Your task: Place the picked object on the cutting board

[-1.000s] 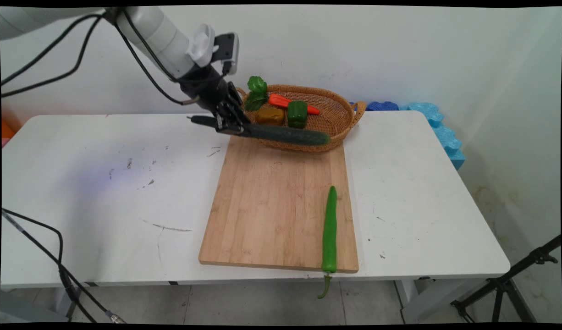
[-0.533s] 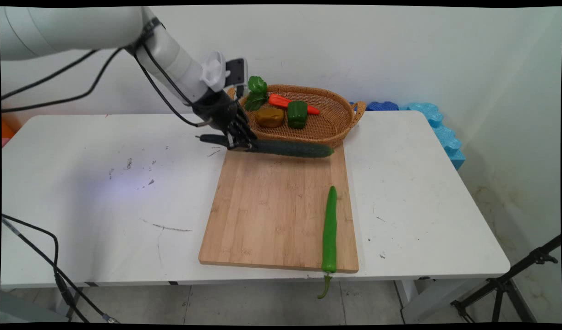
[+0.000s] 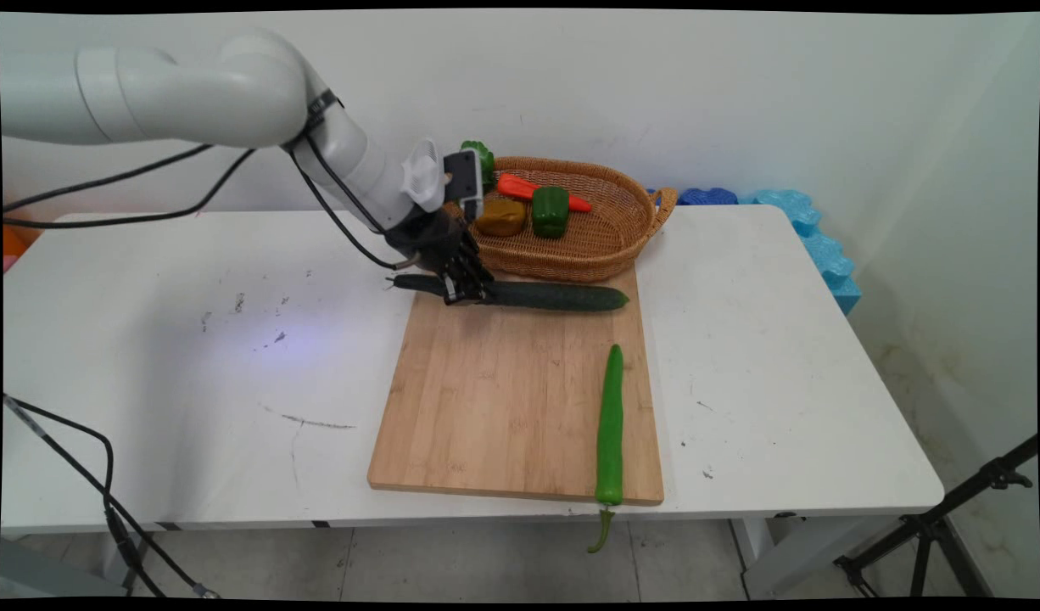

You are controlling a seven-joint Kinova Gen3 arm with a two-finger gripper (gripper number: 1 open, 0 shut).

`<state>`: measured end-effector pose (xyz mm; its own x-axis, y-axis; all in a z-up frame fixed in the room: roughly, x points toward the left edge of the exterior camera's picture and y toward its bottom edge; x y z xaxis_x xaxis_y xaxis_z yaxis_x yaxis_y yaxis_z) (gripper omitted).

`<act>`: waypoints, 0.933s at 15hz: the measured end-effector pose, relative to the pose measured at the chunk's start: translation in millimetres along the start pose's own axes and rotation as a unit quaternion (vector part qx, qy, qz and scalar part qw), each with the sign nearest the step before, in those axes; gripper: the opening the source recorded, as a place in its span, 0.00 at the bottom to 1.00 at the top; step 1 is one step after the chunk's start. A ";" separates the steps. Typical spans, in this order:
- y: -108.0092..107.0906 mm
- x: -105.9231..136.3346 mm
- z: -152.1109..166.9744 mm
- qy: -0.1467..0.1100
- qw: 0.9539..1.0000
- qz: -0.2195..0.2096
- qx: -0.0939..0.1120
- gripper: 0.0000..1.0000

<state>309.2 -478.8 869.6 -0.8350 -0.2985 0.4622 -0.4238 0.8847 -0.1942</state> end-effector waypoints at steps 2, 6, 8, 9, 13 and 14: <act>1.2 -1.1 10.8 0.001 1.000 0.001 0.003 0.00; 3.8 -2.7 25.9 0.003 1.000 0.003 0.006 0.00; 5.5 -3.8 31.3 0.003 1.000 0.004 0.006 0.00; 6.2 -4.2 33.2 0.004 1.000 0.004 0.006 0.00; 9.2 -6.3 37.8 0.005 1.000 0.006 0.006 1.00; 10.1 -6.9 38.2 0.005 1.000 0.006 0.006 1.00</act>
<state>297.3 -481.5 831.4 -0.8365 -0.2841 0.4685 -0.4177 0.8840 -0.2098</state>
